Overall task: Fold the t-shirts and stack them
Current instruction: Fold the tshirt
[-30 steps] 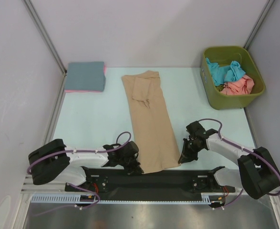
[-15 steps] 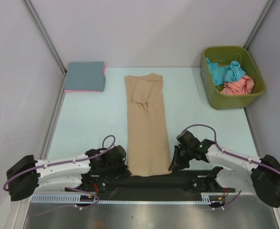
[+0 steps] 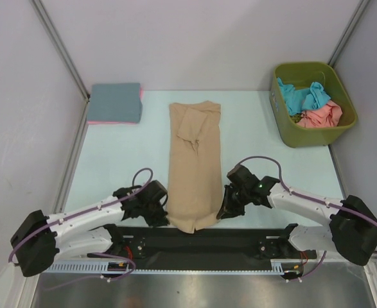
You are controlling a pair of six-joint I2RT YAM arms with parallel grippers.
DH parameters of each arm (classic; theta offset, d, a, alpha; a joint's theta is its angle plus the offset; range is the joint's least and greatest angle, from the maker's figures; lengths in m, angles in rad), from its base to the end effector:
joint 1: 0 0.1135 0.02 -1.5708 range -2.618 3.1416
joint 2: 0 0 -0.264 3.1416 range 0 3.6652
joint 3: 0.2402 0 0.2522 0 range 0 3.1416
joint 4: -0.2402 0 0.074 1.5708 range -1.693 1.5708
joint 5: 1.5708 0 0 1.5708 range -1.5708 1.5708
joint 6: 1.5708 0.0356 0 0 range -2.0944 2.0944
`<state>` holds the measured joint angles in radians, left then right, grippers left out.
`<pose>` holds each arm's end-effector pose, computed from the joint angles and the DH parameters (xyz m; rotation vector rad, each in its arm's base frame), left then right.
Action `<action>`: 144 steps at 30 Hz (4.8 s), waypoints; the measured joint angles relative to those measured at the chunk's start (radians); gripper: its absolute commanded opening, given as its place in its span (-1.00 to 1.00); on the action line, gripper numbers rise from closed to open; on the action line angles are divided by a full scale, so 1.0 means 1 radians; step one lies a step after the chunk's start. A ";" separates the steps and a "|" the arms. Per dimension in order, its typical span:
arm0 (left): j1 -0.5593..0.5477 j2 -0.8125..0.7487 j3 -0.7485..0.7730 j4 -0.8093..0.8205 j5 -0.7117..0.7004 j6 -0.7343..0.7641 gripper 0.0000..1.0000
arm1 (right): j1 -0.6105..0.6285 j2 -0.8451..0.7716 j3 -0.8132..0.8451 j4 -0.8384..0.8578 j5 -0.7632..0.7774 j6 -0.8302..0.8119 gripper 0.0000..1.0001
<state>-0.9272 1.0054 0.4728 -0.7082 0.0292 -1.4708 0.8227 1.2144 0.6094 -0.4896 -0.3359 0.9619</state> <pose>0.0925 -0.1251 0.1600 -0.8012 2.9020 -0.4830 0.1362 0.1640 0.1753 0.0847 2.9745 0.8782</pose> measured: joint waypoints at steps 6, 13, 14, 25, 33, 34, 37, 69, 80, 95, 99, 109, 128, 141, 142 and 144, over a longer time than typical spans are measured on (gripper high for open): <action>0.200 0.147 0.206 -0.012 -0.003 0.246 -0.99 | -0.145 0.111 0.095 -0.011 -0.023 -0.087 -1.00; 0.354 0.374 0.463 0.013 0.000 0.492 -1.00 | -0.294 0.363 0.338 -0.026 -0.060 -0.222 -1.00; 0.375 0.412 0.499 0.013 0.001 0.521 -0.99 | -0.309 0.406 0.386 -0.030 -0.065 -0.240 -1.00; 0.514 0.753 0.824 0.026 0.029 0.706 -0.99 | -0.398 0.702 0.734 -0.082 -0.104 -0.333 -1.00; 0.533 0.883 0.933 0.034 0.057 0.746 -1.00 | -0.446 0.806 0.896 -0.142 -0.122 -0.365 -1.00; 0.535 0.892 0.943 0.033 0.058 0.747 -0.99 | -0.452 0.815 0.909 -0.145 -0.125 -0.369 -1.00; 0.543 0.908 0.963 0.034 0.061 0.748 -0.99 | -0.468 0.838 0.931 -0.147 -0.130 -0.373 -1.00; 0.590 1.049 1.127 0.017 0.087 0.774 -1.00 | -0.544 0.962 1.043 -0.166 -0.171 -0.376 -1.00; 0.593 1.065 1.130 0.016 0.079 0.774 -0.99 | -0.553 0.988 1.072 -0.167 -0.182 -0.379 -1.00; 0.600 1.116 1.183 0.003 0.078 0.774 -0.99 | -0.564 1.024 1.117 -0.169 -0.189 -0.379 -1.00; 0.603 1.116 1.184 0.002 0.079 0.774 -0.71 | -0.570 1.037 1.134 -0.171 -0.193 -0.379 -0.81; 0.594 1.023 1.142 0.001 -0.041 0.886 0.22 | -0.601 1.048 1.274 -0.304 -0.070 -0.526 0.31; 0.430 0.802 0.695 0.234 0.245 0.912 -0.88 | -0.282 0.845 0.909 -0.182 -0.406 -0.529 -1.00; 0.451 0.795 0.566 0.309 0.254 0.894 -0.90 | -0.294 0.990 0.876 -0.167 -0.437 -0.541 -1.00; 0.452 0.791 0.559 0.318 0.257 0.893 -0.90 | -0.307 0.985 0.861 -0.168 -0.438 -0.544 -1.00; 0.455 0.783 0.544 0.336 0.260 0.894 -0.91 | -0.331 0.958 0.818 -0.169 -0.428 -0.551 -1.00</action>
<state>-0.4725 1.7885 1.0168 -0.3721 0.2893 -0.5770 0.4915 2.1723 1.4273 -0.6582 -0.7635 0.4110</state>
